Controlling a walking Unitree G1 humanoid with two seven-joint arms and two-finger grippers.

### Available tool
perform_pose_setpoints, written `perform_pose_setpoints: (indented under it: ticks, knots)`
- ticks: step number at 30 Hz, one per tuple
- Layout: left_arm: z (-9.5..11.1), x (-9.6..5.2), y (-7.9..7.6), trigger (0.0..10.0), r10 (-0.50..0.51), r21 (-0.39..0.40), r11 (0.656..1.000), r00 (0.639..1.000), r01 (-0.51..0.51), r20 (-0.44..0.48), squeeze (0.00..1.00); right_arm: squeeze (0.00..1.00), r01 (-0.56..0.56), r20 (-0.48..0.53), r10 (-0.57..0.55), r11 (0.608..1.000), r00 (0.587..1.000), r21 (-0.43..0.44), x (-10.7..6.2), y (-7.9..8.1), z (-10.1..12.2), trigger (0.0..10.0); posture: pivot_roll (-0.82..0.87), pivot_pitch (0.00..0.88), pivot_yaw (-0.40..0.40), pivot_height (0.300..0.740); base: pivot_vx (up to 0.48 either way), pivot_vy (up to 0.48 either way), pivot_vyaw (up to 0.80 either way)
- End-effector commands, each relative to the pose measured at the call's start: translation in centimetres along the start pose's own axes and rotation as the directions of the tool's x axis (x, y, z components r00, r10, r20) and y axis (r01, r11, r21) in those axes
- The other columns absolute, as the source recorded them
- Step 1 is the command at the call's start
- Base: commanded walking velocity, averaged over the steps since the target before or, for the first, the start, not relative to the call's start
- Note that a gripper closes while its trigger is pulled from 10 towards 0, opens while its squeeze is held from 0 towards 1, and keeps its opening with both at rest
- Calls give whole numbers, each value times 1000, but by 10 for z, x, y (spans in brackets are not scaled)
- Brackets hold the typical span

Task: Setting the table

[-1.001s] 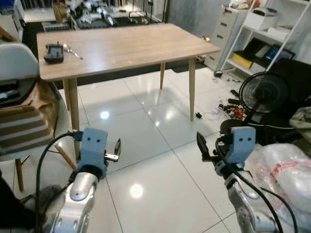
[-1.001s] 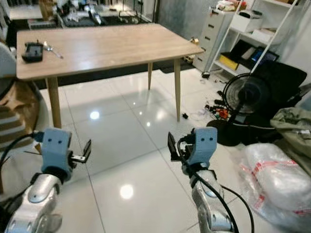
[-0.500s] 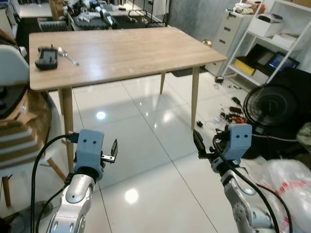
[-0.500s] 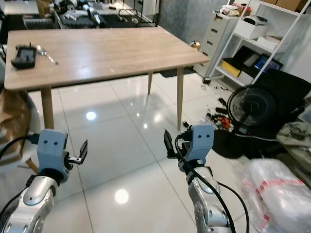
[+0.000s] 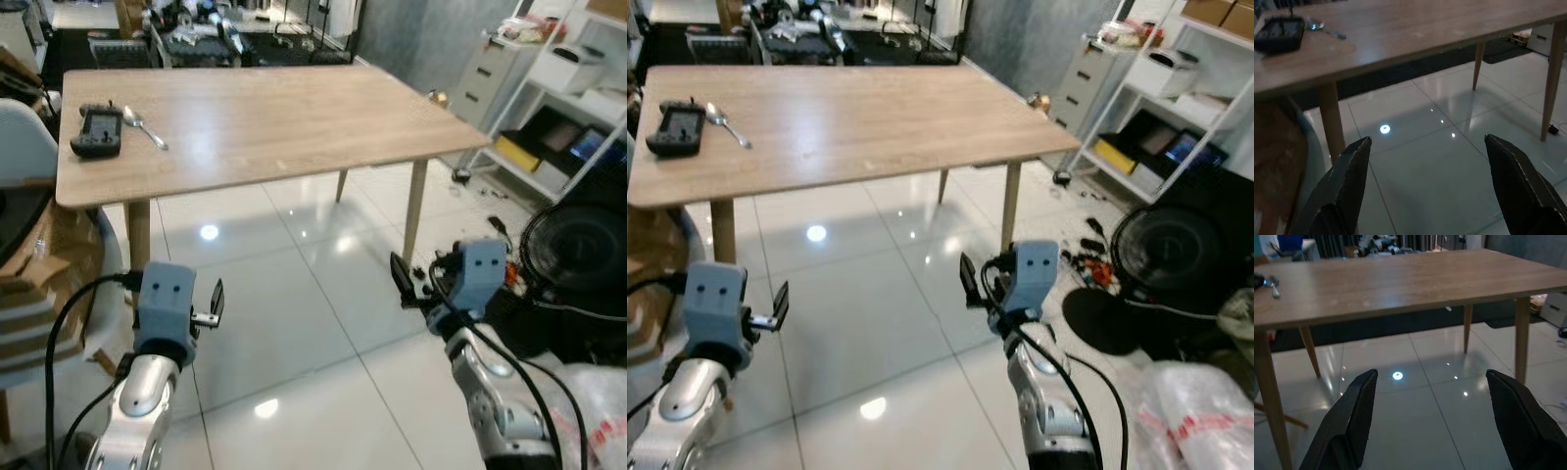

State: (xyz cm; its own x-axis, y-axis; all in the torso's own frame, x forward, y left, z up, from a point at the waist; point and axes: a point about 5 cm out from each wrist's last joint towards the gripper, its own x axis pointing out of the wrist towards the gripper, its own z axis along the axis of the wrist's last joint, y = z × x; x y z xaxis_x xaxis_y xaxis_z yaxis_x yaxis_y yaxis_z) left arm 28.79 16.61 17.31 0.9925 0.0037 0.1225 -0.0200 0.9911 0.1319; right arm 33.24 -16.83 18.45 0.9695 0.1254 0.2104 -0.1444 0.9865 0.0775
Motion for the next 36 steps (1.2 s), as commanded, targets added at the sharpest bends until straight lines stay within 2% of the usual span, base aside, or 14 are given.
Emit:
perform_pose_setpoints:
  ticks: [1, 4, 20, 36]
  knots:
    - [-3, -2, -4, 10000, -14, 1, 1000, 1000, 14, -20, 0, 0, 38, -18, -38, 999, 999, 7, -4, -9, -6, 10000, 169, 109, -60, 740, 480, 0, 0]
    - [-4, -4, -3, 10000, -12, 3, 1000, 1000, 12, -23, 0, 0, 31, -16, -31, 999, 999, 6, -5, -9, -6, 10000, 169, 111, -63, 740, 480, 0, 0]
    - [-5, -6, -5, 10000, -9, -3, 1000, 999, 9, -32, 0, 0, 14, -9, -14, 1000, 1000, 10, -2, -7, -5, 10000, 170, 112, -71, 740, 480, 0, 767]
    - [-6, -7, -6, 10000, -12, -2, 1000, 999, 11, -41, 0, 0, 40, -4, -40, 999, 999, 16, -3, -11, -5, 10000, 169, 118, -67, 740, 480, 0, 0]
